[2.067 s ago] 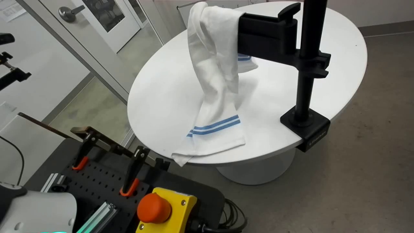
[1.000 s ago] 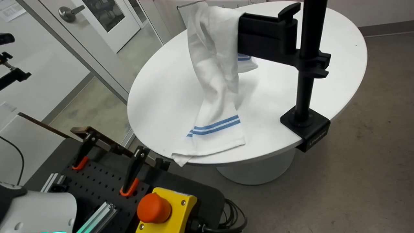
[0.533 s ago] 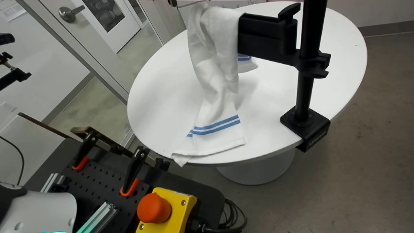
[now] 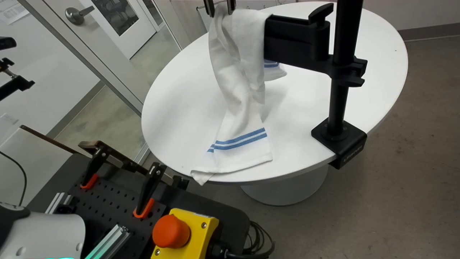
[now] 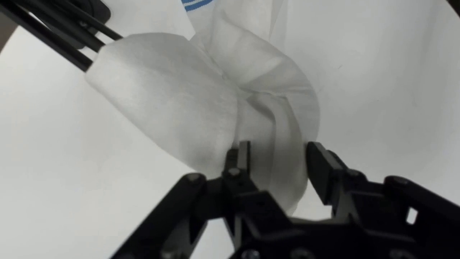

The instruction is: Pick up the towel and put it on the table. Pick up the towel from the table and put it on the tripod

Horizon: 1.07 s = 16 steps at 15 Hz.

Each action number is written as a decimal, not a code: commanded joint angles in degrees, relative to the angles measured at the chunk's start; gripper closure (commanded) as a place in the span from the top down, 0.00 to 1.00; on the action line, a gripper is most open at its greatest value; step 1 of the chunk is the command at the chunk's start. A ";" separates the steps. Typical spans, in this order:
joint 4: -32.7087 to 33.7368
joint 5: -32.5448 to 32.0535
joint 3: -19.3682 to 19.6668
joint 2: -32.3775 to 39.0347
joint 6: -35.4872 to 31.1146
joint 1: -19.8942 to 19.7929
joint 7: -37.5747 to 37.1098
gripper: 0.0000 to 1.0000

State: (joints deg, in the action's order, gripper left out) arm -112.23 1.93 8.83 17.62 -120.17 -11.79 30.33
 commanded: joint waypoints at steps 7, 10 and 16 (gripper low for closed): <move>1.45 0.05 -1.22 1.28 -0.02 -1.59 -0.99 0.00; 1.41 0.74 -1.47 0.89 0.57 -1.80 -0.72 0.00; -0.17 5.88 -2.88 -4.25 2.95 -3.12 2.98 0.00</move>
State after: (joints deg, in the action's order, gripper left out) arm -111.77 4.12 7.50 16.83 -119.62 -13.53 30.79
